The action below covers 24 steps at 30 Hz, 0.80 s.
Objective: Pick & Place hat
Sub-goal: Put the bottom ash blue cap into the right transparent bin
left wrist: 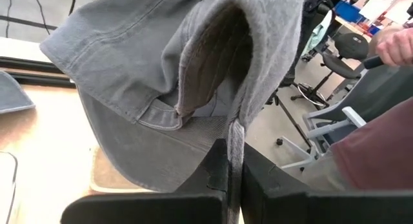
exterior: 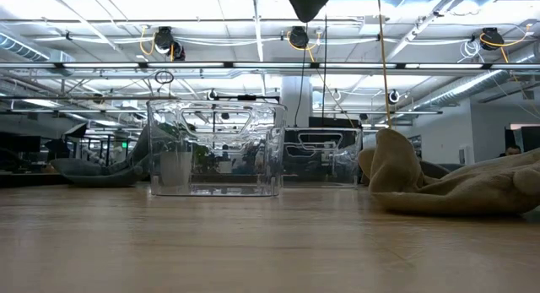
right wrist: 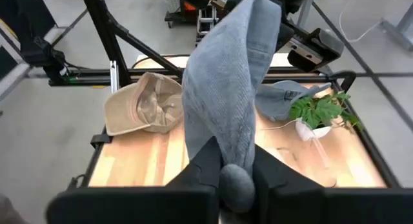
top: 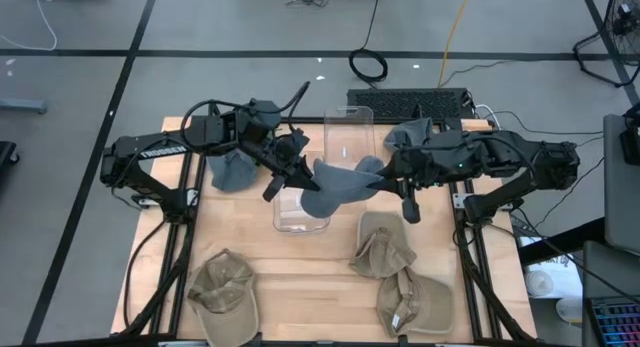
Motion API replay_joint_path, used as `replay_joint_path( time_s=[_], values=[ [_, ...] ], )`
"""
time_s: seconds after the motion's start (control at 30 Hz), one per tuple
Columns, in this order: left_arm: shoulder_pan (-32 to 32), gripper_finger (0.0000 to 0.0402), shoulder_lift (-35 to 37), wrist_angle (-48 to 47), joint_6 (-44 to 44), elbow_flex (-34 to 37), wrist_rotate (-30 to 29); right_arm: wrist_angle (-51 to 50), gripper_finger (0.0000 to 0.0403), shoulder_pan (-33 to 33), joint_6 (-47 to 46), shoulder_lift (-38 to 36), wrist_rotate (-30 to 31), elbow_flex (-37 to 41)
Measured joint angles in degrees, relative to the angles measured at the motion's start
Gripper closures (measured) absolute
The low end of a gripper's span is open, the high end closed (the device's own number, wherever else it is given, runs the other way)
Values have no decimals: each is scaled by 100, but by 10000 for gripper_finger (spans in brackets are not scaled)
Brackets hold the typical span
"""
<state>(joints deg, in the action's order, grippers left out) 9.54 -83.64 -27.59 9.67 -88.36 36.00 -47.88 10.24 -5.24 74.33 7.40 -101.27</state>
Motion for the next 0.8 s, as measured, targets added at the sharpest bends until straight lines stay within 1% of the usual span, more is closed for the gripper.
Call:
replay_joint_path(
  time_s=[0.1, 0.4, 0.5, 0.67, 0.8],
  values=[
    [2, 370, 0, 0, 147, 0, -4, 0, 385, 0, 160, -3, 13, 0],
    [71, 290, 26, -41, 790, -2, -2, 142, 386, 0, 684, -5, 4, 0],
    [158, 254, 137, -209, 889, -6, 4, 136, 386, 0, 773, -5, 2, 0],
    [359, 194, 377, -870, 890, -9, 13, 134, 386, -13, 874, -5, 38, 0],
    [474, 162, 615, -1201, 888, -7, 11, 133, 386, -13, 1073, -5, 473, 0]
  ],
)
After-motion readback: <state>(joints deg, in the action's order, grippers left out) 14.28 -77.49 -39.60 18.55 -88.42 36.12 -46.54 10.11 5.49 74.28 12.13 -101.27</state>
